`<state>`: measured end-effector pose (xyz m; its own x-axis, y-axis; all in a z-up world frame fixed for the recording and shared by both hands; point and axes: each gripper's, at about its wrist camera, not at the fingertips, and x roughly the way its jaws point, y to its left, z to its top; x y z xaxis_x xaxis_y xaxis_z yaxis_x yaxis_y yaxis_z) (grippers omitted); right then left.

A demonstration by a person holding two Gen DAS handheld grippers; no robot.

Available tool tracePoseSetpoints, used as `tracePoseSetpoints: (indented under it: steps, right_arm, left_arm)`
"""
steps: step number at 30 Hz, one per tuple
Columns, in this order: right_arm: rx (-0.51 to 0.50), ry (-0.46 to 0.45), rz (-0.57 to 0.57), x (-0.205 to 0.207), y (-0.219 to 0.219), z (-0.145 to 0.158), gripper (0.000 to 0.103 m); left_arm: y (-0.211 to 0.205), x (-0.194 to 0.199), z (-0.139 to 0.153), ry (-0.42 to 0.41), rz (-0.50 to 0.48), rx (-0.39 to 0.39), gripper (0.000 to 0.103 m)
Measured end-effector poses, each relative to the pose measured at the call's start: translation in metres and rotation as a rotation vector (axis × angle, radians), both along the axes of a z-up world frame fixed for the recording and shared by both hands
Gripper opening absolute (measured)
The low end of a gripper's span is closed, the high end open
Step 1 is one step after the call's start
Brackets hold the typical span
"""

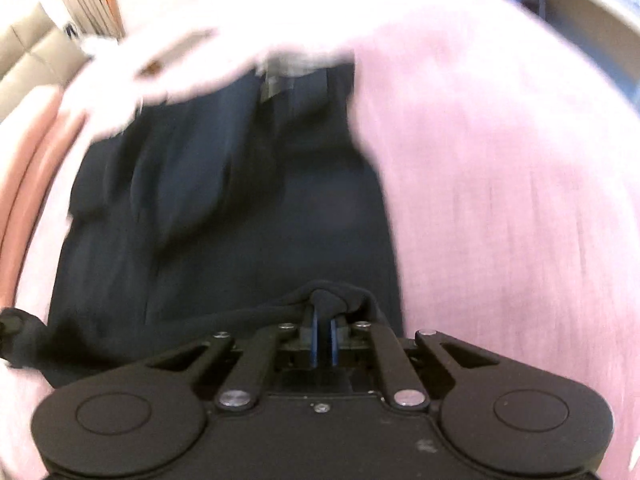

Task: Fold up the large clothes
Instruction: 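Move both tools to the hem and grasp the hem edge, then lift the hem with both tools and fold it toward the hood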

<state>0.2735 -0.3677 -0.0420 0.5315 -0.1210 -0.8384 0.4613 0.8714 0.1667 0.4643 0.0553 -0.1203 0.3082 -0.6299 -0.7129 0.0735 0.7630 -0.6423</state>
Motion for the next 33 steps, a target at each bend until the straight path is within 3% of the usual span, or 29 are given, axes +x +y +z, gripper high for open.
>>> tracePoseSetpoints:
  steps: [1,3,4,5,6,8,12,16,19,23,27,30,33]
  right_arm:
    - [0.001,-0.014,-0.033,0.015,-0.01,0.0,0.009]
    - [0.026,-0.042,-0.081,0.032,-0.029,0.0,0.027]
    - [0.015,-0.061,-0.1,0.035,-0.034,0.004,0.052]
    - [-0.021,-0.073,-0.1,0.035,-0.036,0.008,0.067]
    - [-0.056,-0.075,-0.088,0.034,-0.034,0.008,0.07]
    - [-0.121,-0.043,-0.047,0.031,-0.037,0.005,0.07]
    - [-0.133,0.016,0.055,0.041,-0.034,-0.015,0.069]
    - [-0.138,0.027,0.14,0.066,-0.025,-0.036,0.069]
    - [-0.139,0.026,0.168,0.084,-0.031,-0.043,0.069]
    - [-0.077,0.016,0.176,0.101,-0.044,-0.052,0.069]
    - [0.0,0.034,0.173,0.106,-0.051,-0.062,0.067]
    - [0.017,0.035,0.179,0.107,-0.047,-0.07,0.061]
    - [-0.003,0.039,0.201,0.106,-0.041,-0.072,0.032]
  left_arm:
    - [0.0,0.017,-0.002,-0.015,0.036,-0.003,0.024]
    - [0.0,0.044,-0.002,-0.045,0.09,-0.034,0.029]
    - [0.002,0.056,0.0,-0.069,0.119,-0.05,0.035]
    - [0.002,0.062,0.002,-0.081,0.14,-0.047,0.043]
    - [0.006,0.069,0.002,-0.093,0.151,-0.038,0.047]
    - [0.006,0.073,0.005,-0.12,0.142,-0.003,0.058]
    - [-0.012,0.076,-0.007,-0.112,0.014,0.089,0.058]
    - [-0.031,0.083,-0.021,-0.169,-0.119,0.221,0.058]
    - [-0.047,0.091,-0.031,-0.182,-0.191,0.277,0.058]
    - [-0.058,0.1,-0.042,-0.193,-0.226,0.324,0.058]
    - [-0.062,0.107,-0.052,-0.189,-0.197,0.328,0.059]
    - [-0.065,0.108,-0.058,-0.181,-0.178,0.337,0.06]
    - [-0.07,0.106,-0.06,-0.188,-0.182,0.323,0.057]
